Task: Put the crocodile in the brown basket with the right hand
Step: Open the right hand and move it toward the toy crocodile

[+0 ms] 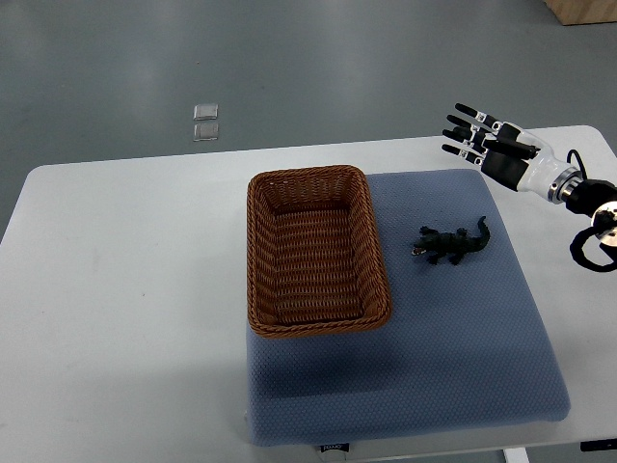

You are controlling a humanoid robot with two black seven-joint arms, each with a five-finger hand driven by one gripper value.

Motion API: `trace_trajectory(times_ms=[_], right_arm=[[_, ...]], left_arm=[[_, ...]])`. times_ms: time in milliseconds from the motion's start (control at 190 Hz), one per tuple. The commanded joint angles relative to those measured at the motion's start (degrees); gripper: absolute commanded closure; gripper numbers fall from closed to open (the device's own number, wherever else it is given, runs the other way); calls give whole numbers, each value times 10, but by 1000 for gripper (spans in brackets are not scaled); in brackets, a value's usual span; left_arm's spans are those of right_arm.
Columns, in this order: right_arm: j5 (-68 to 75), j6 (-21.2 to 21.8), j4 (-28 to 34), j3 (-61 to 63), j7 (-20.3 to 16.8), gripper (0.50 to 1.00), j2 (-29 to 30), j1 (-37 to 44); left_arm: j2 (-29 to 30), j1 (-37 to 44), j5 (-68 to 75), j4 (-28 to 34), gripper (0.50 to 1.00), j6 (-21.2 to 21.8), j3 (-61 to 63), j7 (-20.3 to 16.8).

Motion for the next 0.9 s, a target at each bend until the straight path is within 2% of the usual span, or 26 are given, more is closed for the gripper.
trace_trajectory(times_ms=[0,458,647,789,895], right_arm=[[1,-1,0,1,0,568,1,1],[-35,12,6,1,2,568,-2,4],[-119,39,7,1,6,568,-10,16],[-185,39,8,1,7,568,-16,36],[-243,39,9,1,25,568,-31,52]], left_arm=[[0,0,0,1,500,2,-1,0],[0,-7,0,0,500,2,-3,-3],[0,-8,0,-1,500,2,0,-3],[0,-8,0,-1,500,3,2,-3],[0,-8,0,-1,500,2,2,-3]])
